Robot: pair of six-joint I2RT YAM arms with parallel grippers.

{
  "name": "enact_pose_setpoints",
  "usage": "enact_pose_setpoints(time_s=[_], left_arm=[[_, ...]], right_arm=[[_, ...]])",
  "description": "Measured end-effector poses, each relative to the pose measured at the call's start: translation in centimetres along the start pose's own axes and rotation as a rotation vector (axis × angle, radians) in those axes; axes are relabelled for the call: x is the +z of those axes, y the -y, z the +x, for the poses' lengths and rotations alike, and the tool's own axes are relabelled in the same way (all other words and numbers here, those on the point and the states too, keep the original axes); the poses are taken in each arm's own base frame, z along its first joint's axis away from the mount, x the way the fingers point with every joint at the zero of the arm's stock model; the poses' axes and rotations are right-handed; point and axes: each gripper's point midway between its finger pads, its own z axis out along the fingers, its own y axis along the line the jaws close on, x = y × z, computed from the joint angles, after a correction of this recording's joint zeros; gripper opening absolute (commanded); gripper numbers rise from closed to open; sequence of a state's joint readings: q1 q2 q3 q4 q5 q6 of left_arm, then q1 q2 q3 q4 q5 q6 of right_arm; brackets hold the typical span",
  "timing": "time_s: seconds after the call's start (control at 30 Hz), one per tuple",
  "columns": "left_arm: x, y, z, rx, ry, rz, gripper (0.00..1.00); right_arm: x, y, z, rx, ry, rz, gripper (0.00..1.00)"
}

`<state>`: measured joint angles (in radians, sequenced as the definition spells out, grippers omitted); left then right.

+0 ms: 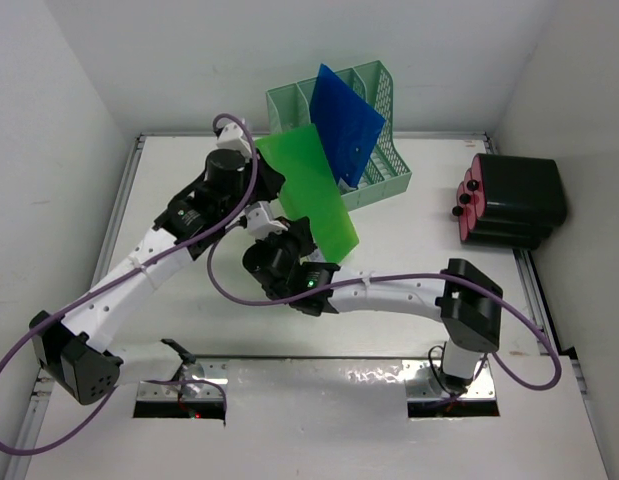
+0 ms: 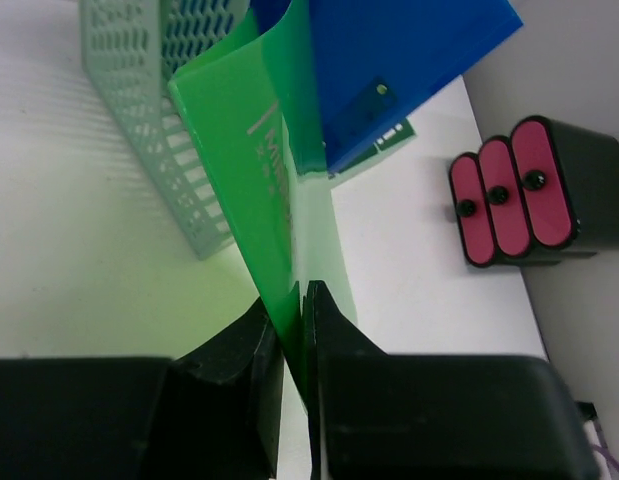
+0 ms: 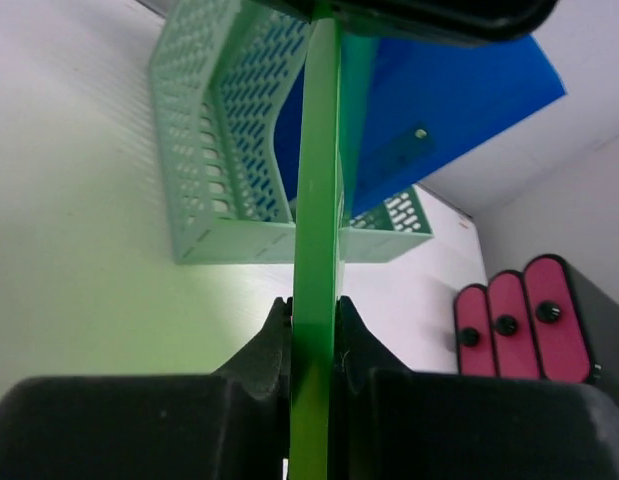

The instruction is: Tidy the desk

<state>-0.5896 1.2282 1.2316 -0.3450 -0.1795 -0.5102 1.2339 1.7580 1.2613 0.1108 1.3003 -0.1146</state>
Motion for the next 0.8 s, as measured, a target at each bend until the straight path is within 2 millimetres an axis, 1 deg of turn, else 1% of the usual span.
enact_pose_setpoints(time_s=[0.07, 0.17, 0.23, 0.27, 0.3, 0.37, 0.4, 0.47, 0.5, 0.57, 0.67, 0.73, 0.8], left_arm=[[0.0, 0.4, 0.4, -0.006, -0.013, 0.021, 0.00], [-0.1, 1.4, 1.5, 0.003, -0.056, 0.084, 0.00], [-0.2, 2.1, 2.0, 0.016, -0.074, 0.130, 0.27], [-0.3, 2.5, 2.4, 0.040, -0.090, 0.160, 0.51], [-0.4, 2.7, 2.7, 0.063, -0.106, 0.182, 0.57], [-0.9, 3.5, 3.4, 0.099, -0.139, 0.243, 0.66], [-1.1, 3.9, 3.7, 0.123, -0.149, 0.270, 0.77], [-1.3, 4.2, 3.9, 0.165, -0.154, 0.299, 0.86], [-1.4, 4.3, 3.9, 0.183, -0.154, 0.307, 0.94], [-1.3, 4.5, 3.7, 0.223, -0.136, 0.322, 0.99], [-1.5, 4.9, 3.5, 0.278, -0.114, 0.338, 1.00], [-1.5, 4.4, 2.9, 0.314, -0.089, 0.310, 1.00], [-1.4, 3.6, 2.2, 0.345, -0.068, 0.273, 0.99]], right_arm=[[-0.5, 0.3, 0.4, -0.013, -0.005, 0.025, 0.00], [-1.2, 0.9, 1.2, -0.043, -0.017, 0.044, 0.00], [-1.6, 1.5, 1.8, -0.047, -0.024, 0.042, 0.00], [-1.9, 1.9, 2.1, -0.048, -0.028, 0.041, 0.00], [-2.0, 2.4, 2.5, -0.055, -0.032, 0.036, 0.00], [-2.5, 3.5, 3.3, -0.059, -0.039, 0.006, 0.00], [-2.7, 4.0, 3.7, -0.052, -0.041, -0.012, 0.00], [-3.3, 5.3, 4.5, -0.026, -0.043, -0.037, 0.00], [-3.6, 5.9, 5.0, -0.006, -0.042, -0.051, 0.00], [-4.2, 6.7, 6.1, 0.033, -0.036, -0.108, 0.00], [-5.3, 7.5, 8.1, 0.076, -0.027, -0.188, 0.00], [-5.8, 8.6, 9.5, 0.108, -0.030, -0.205, 0.00], [-6.0, 10.0, 10.0, 0.154, -0.027, -0.207, 0.00]])
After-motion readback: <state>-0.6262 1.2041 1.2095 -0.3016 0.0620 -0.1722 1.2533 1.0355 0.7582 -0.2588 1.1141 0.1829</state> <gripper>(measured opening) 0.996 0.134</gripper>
